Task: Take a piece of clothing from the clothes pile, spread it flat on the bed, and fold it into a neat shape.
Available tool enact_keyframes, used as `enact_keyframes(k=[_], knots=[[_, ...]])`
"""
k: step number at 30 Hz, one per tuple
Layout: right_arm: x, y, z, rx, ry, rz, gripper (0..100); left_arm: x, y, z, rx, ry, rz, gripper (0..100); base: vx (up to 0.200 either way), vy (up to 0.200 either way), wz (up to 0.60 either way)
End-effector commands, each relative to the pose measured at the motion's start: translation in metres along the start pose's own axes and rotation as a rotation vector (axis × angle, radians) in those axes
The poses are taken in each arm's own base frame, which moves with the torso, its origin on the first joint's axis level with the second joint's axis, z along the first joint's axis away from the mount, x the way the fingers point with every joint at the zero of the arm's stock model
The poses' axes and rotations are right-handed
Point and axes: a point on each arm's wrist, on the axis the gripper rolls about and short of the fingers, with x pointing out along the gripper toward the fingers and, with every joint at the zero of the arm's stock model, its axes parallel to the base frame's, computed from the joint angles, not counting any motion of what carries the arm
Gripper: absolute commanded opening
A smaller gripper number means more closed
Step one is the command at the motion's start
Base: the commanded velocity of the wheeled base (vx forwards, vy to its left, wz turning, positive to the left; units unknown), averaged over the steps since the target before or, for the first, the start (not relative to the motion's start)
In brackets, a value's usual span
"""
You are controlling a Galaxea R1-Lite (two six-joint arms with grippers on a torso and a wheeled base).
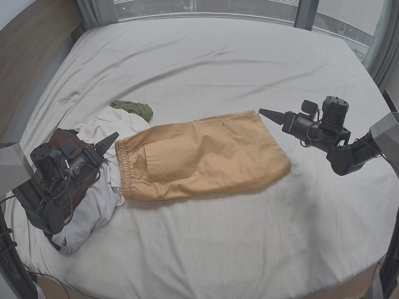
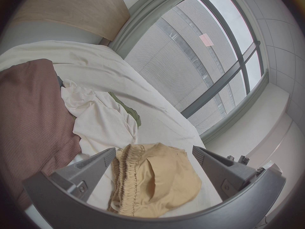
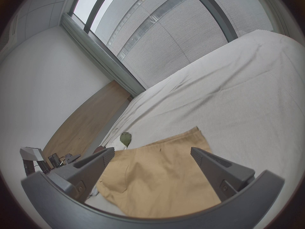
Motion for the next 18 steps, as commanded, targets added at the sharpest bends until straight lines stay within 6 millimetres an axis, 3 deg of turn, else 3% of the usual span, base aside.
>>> enact_keyframes(k=[1, 9, 14, 18], knots=[[-0.044, 0.037, -0.008, 0.038, 0.029, 0.032, 100, -0.013, -0.017, -0.004, -0.002, 0.029, -0.033, 100, 0.000, 0.000, 0.00], [-0.079, 0.023, -0.056, 0.150, -0.012, 0.078, 100, -0.036, -0.033, -0.021, 0.007, 0.165, -0.114, 100, 0.000, 0.000, 0.00], [-0.077, 0.007, -0.078, 0.193, 0.005, 0.067, 100, -0.044, -0.032, -0.033, 0.073, 0.220, -0.114, 100, 0.000, 0.000, 0.00], [-0.076, 0.007, -0.087, 0.212, 0.041, 0.059, 100, -0.045, -0.033, -0.039, 0.112, 0.239, -0.115, 100, 0.000, 0.000, 0.00]])
